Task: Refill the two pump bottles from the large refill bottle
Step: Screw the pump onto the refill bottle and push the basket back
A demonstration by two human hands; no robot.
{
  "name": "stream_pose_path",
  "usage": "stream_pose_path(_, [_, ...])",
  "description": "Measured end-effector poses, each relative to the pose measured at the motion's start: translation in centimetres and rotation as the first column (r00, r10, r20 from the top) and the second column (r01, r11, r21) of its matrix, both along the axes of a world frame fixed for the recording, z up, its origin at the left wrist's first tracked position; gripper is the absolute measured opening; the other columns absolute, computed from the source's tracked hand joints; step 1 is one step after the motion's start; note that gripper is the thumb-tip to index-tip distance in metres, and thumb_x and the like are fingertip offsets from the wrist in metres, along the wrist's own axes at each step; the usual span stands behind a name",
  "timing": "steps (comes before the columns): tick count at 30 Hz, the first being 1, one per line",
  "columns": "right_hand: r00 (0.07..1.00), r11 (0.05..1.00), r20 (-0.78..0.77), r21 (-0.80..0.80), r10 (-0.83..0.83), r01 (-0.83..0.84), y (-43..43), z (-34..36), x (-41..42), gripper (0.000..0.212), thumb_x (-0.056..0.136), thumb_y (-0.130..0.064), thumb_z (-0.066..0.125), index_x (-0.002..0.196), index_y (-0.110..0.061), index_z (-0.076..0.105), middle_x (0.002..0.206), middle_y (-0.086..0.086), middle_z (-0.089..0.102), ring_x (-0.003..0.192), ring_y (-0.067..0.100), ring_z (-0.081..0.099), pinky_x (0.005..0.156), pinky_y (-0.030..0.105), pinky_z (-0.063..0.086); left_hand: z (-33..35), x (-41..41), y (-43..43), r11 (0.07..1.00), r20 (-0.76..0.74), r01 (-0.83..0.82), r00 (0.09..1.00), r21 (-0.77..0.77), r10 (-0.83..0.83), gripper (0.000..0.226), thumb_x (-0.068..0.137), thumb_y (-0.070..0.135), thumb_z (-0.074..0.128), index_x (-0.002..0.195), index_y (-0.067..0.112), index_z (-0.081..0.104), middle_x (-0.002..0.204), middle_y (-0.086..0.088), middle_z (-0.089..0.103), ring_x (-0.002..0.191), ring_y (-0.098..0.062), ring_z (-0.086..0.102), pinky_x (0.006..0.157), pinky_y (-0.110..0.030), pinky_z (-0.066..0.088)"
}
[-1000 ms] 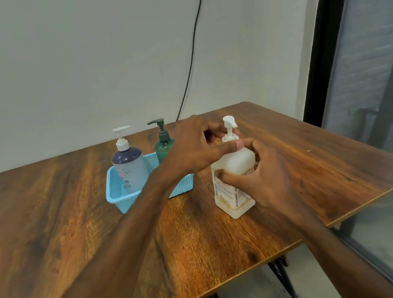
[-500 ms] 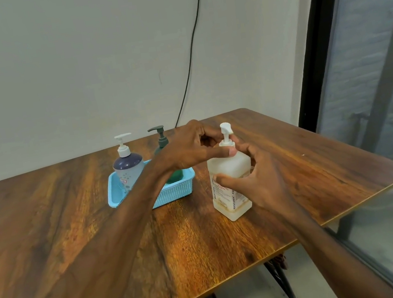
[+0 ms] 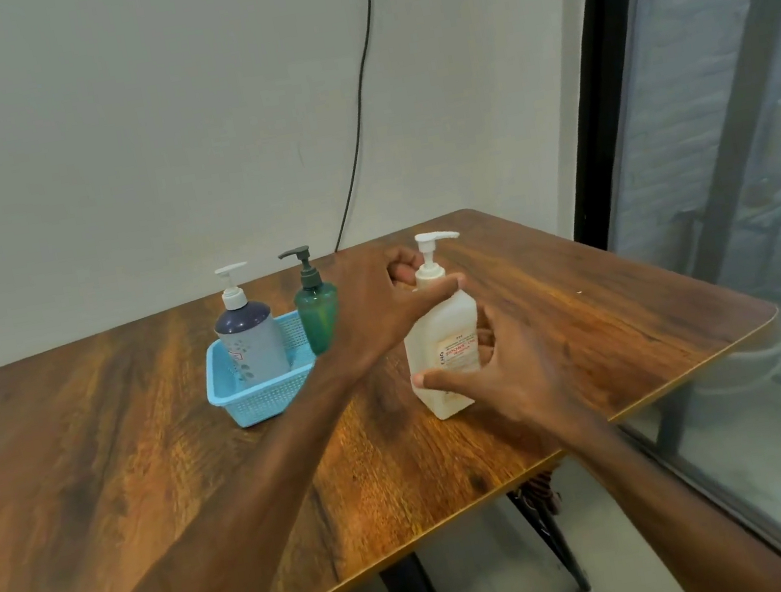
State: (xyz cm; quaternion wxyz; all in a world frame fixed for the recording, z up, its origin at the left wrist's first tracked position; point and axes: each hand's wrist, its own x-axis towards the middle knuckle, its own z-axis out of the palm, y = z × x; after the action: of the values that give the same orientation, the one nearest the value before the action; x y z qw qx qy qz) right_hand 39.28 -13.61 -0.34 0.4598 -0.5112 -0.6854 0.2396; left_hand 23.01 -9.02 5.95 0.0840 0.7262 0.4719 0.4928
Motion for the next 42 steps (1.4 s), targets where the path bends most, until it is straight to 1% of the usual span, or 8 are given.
stream_pose_path(7, [0.987,0.984,-0.002,0.073,-0.163,0.163,2.1,-0.5,0.7,0.075,0.065,-0.053,0.086,0.127,-0.024,0.056,0.113,-0.009,0.069,0.097,0.006,0.065,0.078,0.03,0.058,0.5,1.6,-0.7,0.999,0.052,-0.03,0.998,-0.045,0.032,0.049,0.075,0.056,0.085,0.106,0.02,0.07,0.092,0.014,0.069,0.08,0.004,0.062,0.067,-0.004,0.045])
stream_pose_path(10, [0.969,0.964,-0.023,0.096,-0.246,0.247,3.3,0.4,3.6,0.076,0.065,-0.045,0.089,0.129,-0.018,0.056,0.118,-0.004,0.068,0.098,0.009,0.065,0.075,0.025,0.055,0.1,1.5,-0.7,0.998,0.075,-0.039,0.996,-0.049,0.043,0.04,0.085,0.045,0.08,0.113,0.019,0.067,0.099,0.012,0.069,0.086,0.002,0.062,0.074,-0.009,0.049])
stream_pose_path(15, [0.939,0.938,-0.041,0.03,-0.343,0.344,4.3,0.1,8.1,0.079,0.068,-0.041,0.088,0.135,-0.019,0.052,0.131,0.001,0.064,0.115,0.019,0.063,0.091,0.043,0.056,-1.2,1.7,-0.3,0.994,0.044,-0.007,0.999,-0.112,0.012,0.022,0.087,0.025,0.077,0.107,0.021,0.069,0.095,0.012,0.07,0.089,-0.007,0.067,0.083,-0.03,0.059])
stream_pose_path(23, [0.934,0.935,-0.043,-0.029,-0.354,0.353,3.7,-0.4,8.5,0.091,0.065,-0.049,0.088,0.14,-0.021,0.044,0.139,0.001,0.058,0.124,0.021,0.058,0.098,0.045,0.052,-2.4,2.1,-1.2,0.988,-0.019,-0.035,0.999,-0.149,0.033,0.026,0.086,0.018,0.075,0.111,0.021,0.069,0.099,0.013,0.069,0.092,-0.002,0.064,0.081,-0.016,0.05])
stream_pose_path(29, [0.888,0.85,-0.086,0.263,-0.451,0.457,0.4,1.2,6.3,0.094,0.069,-0.043,0.088,0.145,-0.019,0.038,0.143,0.001,0.049,0.129,0.016,0.047,0.105,0.036,0.044,-2.4,-0.1,-3.0,0.992,-0.071,-0.073,0.995,-0.104,0.066,0.025,0.086,0.019,0.077,0.11,0.022,0.07,0.097,0.016,0.068,0.09,0.005,0.063,0.076,-0.005,0.046])
stream_pose_path(32, [0.92,0.833,-0.123,0.394,-0.371,0.389,-1.0,1.9,3.5,0.077,0.077,-0.034,0.084,0.141,-0.019,0.043,0.144,0.0,0.047,0.13,0.017,0.046,0.101,0.046,0.05,-2.6,-2.0,-3.8,0.991,-0.112,-0.109,0.989,-0.077,0.1,0.025,0.086,0.019,0.077,0.11,0.022,0.071,0.098,0.017,0.067,0.088,0.011,0.06,0.074,0.001,0.041])
stream_pose_path(35, [0.964,0.87,-0.067,0.417,-0.257,0.261,-1.4,2.1,0.1,0.061,0.083,-0.027,0.08,0.136,-0.021,0.051,0.146,-0.002,0.046,0.138,0.013,0.041,0.108,0.043,0.046,-3.1,-4.3,-4.4,0.988,-0.155,-0.141,0.979,-0.056,0.131,0.024,0.087,0.023,0.078,0.11,0.025,0.069,0.103,0.016,0.068,0.093,0.004,0.061,0.08,-0.01,0.048])
stream_pose_path(42, [0.97,0.98,0.244,0.185,0.021,-0.068,1.5,0.2,-6.9,0.066,0.086,-0.046,0.073,0.143,-0.031,0.046,0.151,-0.009,0.045,0.139,0.009,0.04,0.117,0.036,0.034,-4.3,-11.5,-7.9,0.893,-0.22,-0.437,0.866,0.105,0.449,0.044,0.084,0.043,0.072,0.121,0.02,0.065,0.124,-0.006,0.067,0.112,-0.026,0.061,0.089,-0.043,0.055])
